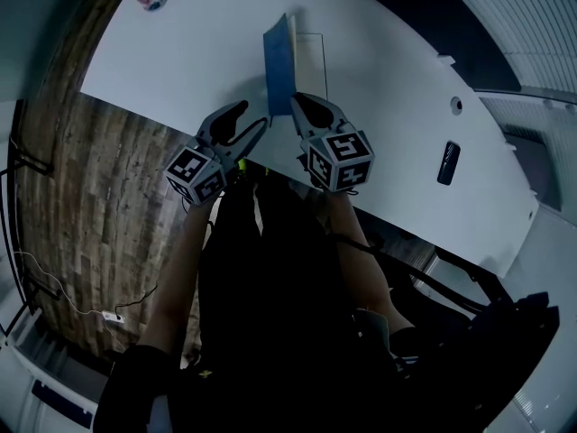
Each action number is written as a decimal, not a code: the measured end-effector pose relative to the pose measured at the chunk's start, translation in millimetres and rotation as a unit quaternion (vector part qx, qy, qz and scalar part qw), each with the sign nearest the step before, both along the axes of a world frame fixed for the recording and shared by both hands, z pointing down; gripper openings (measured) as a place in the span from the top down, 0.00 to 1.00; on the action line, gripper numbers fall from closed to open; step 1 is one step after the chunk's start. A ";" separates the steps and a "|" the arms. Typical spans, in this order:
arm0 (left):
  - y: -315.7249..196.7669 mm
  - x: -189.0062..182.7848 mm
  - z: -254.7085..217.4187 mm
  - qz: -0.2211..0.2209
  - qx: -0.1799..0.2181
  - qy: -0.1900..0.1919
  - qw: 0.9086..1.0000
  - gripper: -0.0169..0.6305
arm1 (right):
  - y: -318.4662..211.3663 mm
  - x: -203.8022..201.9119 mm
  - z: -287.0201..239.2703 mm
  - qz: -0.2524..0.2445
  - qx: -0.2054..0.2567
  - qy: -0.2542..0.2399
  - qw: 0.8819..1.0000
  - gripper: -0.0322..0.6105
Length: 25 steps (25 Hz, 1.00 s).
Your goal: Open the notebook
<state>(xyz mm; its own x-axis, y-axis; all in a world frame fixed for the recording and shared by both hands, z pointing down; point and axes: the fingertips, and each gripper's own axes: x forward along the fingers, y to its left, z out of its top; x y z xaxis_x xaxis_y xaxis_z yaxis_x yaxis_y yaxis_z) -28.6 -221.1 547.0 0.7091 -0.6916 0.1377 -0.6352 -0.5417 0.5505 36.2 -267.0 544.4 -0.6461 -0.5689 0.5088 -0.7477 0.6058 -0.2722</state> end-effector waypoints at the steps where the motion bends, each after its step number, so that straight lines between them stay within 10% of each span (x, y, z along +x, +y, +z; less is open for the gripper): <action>1: 0.5 -2.3 -0.8 -0.001 0.001 0.001 1.000 0.65 | 0.9 -4.1 -0.9 -0.003 0.001 -0.001 1.000 0.94; 25: 26.7 -65.4 8.2 -0.049 -0.013 0.007 0.999 0.65 | 21.4 -90.0 9.6 -0.075 -0.019 -0.014 0.997 0.94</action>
